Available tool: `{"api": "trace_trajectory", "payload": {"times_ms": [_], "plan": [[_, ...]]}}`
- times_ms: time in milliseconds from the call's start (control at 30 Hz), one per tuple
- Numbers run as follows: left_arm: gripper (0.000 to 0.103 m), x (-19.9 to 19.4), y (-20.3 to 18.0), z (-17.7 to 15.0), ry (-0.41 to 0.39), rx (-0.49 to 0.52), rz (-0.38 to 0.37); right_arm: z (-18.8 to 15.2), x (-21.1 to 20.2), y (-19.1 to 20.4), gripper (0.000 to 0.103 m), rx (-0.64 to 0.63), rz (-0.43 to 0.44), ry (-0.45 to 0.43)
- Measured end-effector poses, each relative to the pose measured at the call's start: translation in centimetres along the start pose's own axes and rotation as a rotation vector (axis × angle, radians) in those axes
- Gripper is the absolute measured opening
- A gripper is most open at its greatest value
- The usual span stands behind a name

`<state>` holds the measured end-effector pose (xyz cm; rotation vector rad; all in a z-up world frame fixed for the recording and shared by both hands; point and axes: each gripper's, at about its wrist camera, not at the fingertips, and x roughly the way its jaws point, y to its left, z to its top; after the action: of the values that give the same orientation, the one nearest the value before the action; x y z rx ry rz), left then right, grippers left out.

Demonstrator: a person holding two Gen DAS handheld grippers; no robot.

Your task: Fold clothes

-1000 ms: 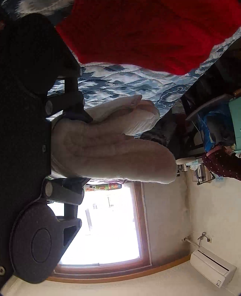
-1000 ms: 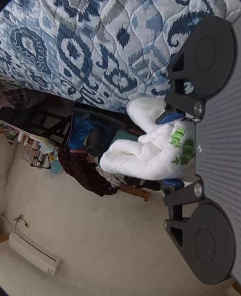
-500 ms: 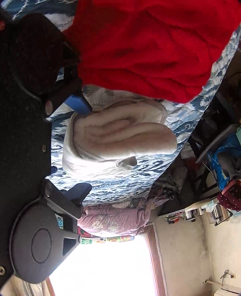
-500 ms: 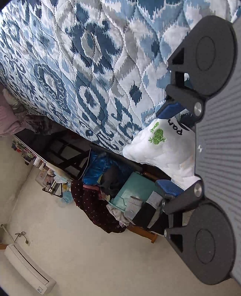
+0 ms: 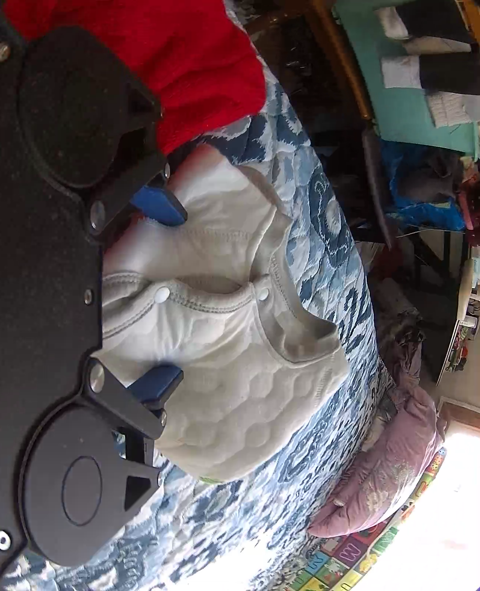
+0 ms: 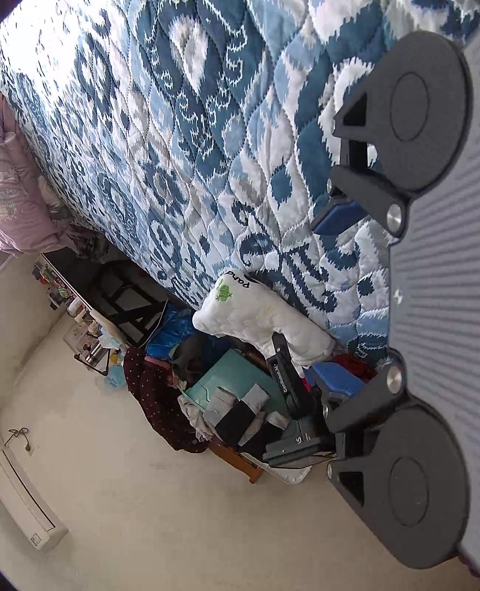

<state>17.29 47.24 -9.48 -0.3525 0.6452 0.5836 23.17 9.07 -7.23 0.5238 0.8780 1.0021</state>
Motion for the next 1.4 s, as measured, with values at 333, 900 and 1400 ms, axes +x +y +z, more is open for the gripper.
{"api": "trace_trajectory", "payload": {"times_ms": [333,900,1400], "plan": [[0.095,-13.1,-0.3,-6.7,0.064,-0.299,-0.262,-6.9,-13.9,1.5,0.101,-0.173,-0.296,-0.043],[0.103,-33.6,-22.6,-15.0,0.043,0.229,-0.527,-3.7,-33.4,5.3,0.103,-0.368,-0.696,-0.255],[0.103,-35.4,-27.5,-23.9,0.102,0.484,-0.422,-14.9,-33.7,1.8,0.103,-0.097,-0.809,-0.156]]}}
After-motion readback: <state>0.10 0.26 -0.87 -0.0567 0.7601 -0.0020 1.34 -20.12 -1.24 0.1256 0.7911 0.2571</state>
